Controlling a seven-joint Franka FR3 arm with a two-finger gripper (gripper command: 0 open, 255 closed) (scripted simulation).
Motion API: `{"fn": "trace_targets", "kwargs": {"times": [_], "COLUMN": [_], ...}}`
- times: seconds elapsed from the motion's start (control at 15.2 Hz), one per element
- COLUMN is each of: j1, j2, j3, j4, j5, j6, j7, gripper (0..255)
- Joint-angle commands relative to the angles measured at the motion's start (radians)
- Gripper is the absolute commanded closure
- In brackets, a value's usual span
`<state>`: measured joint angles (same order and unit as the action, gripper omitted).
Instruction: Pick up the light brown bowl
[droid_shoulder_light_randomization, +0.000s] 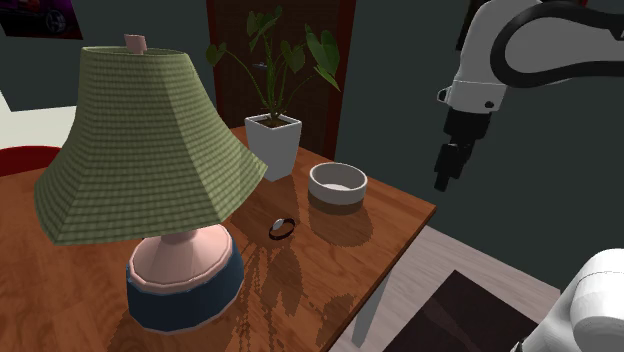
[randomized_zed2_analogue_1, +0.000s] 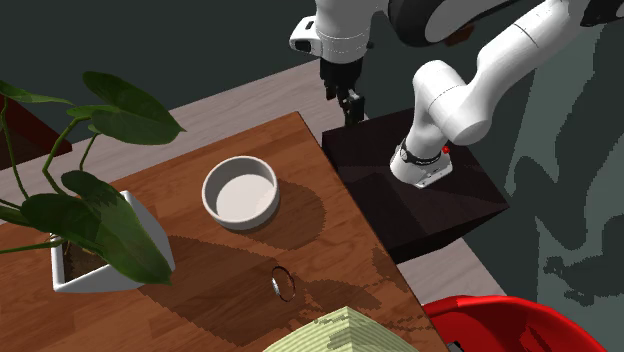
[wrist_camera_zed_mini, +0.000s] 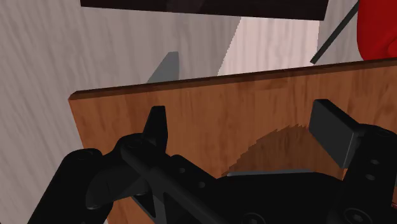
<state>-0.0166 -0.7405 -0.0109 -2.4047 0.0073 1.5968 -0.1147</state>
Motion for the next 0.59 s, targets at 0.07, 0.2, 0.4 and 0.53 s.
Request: {"fn": "trace_targets", "kwargs": {"times": [0.07,0.2,0.4,0.53], "j1": [0.000,0.000,-0.001,-0.001], "j2": [0.040,0.122,0.243,0.324], "j3": [0.000,0.001,0.001,0.001], "j4": [0.017,0.055,0.121,0.172], "j5": [0.000,-0.001,-0.003,-0.004], "j6": [0.023,0.067,0.122,0.152], "j7": [0.000,0.001,0.003,0.004], "gripper": [0,0,0,0]}}
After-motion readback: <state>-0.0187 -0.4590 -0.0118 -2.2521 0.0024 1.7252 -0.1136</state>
